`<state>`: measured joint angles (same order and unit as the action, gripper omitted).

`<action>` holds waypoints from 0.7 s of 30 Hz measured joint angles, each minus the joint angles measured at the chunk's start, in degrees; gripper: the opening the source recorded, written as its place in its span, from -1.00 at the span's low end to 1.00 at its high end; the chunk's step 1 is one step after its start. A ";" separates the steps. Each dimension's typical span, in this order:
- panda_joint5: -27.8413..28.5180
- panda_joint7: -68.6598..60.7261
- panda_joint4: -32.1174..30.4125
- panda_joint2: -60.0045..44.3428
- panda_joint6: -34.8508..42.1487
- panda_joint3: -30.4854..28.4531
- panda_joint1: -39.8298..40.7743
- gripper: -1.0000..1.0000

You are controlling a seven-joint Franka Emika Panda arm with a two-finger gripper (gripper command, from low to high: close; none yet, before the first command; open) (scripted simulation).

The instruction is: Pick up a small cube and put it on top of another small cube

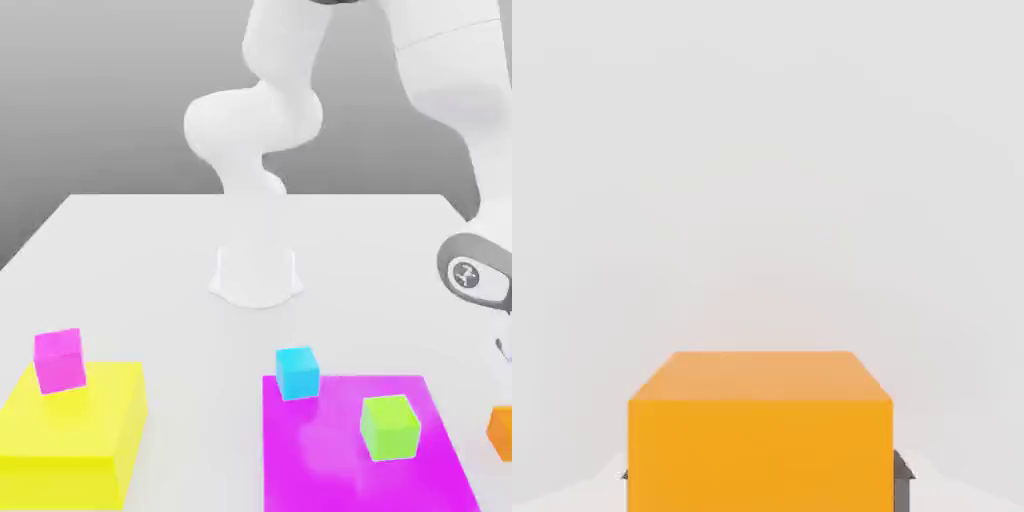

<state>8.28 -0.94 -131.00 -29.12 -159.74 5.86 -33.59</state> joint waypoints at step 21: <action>-3.15 2.33 -10.73 32.58 20.29 -20.48 34.16 -1.00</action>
<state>5.13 1.39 -141.74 3.46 -139.44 -14.62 0.57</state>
